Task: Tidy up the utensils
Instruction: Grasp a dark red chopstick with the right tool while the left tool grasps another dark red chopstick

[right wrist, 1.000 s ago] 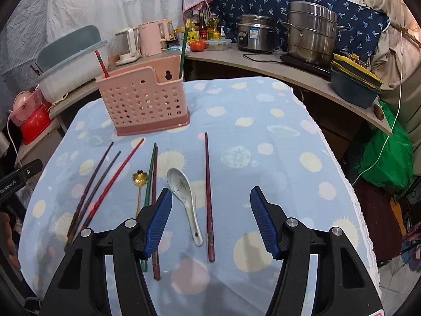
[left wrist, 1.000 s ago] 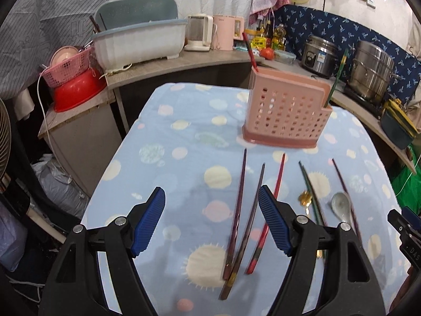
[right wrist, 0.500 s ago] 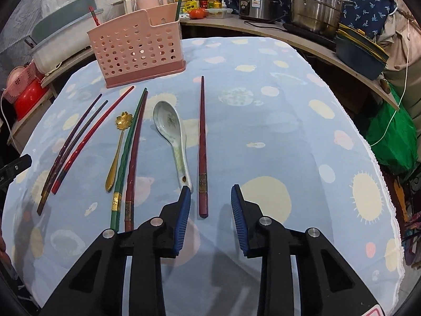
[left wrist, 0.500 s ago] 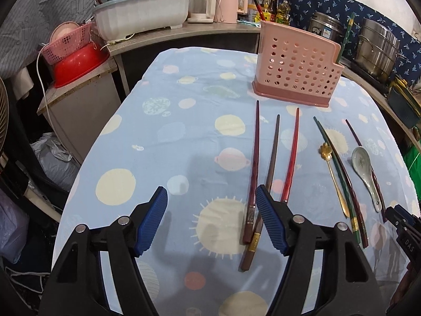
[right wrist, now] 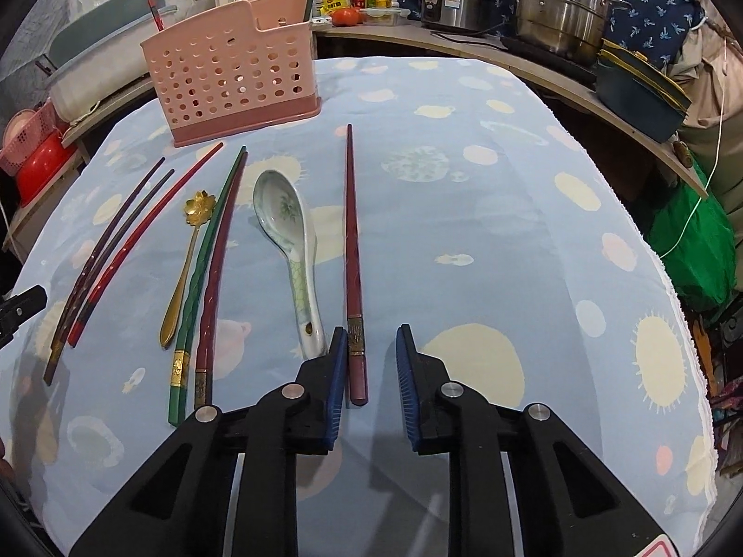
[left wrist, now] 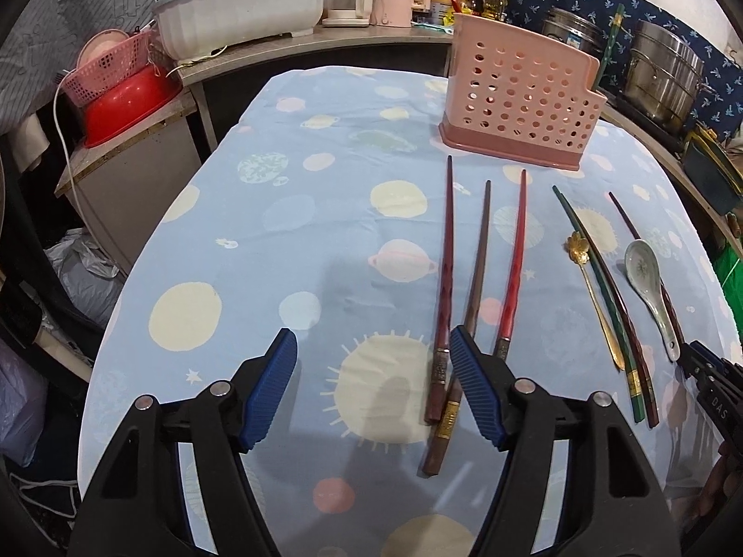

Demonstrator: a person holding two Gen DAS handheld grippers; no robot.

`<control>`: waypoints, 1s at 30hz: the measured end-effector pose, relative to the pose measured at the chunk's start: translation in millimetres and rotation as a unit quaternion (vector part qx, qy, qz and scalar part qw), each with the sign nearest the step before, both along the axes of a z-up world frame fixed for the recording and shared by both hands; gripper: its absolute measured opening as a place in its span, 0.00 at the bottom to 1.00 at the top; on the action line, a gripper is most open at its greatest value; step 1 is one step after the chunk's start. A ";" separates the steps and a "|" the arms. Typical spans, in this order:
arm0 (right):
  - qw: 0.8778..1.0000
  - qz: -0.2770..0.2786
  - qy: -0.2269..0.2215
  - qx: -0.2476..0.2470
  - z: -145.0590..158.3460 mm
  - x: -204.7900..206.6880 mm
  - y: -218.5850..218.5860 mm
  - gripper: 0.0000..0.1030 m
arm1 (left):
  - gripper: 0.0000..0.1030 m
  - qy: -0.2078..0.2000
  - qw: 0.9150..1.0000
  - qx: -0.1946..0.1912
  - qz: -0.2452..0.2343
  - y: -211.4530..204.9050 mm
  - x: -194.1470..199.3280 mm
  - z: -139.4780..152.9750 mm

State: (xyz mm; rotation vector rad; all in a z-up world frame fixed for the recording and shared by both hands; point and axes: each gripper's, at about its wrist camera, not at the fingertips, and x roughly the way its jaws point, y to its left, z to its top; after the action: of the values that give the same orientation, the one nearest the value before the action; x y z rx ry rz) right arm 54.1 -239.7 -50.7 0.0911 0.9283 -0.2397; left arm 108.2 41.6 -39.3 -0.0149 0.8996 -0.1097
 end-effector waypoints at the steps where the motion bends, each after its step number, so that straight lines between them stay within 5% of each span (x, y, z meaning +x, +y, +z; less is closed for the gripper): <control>1: 1.000 0.000 0.000 0.001 -0.1 0.6 -0.3 0.19 | 0.63 0.000 1.000 0.001 -0.003 -1.9 0.3 -0.6; 21: 1.000 0.002 -0.001 0.001 -1.1 5.5 -0.2 0.14 | 0.49 0.016 0.999 0.021 -0.027 -15.5 1.9 -26.0; 30: 1.000 0.007 -0.003 0.000 -2.4 6.1 3.0 0.07 | 0.15 0.009 0.999 0.009 -0.035 -9.3 -1.2 -24.0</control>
State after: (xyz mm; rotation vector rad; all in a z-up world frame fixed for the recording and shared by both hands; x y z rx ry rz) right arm 60.1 -236.7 -53.0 0.0853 0.9221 -0.2266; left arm 107.0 32.3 -63.3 0.0329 0.9184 -0.1662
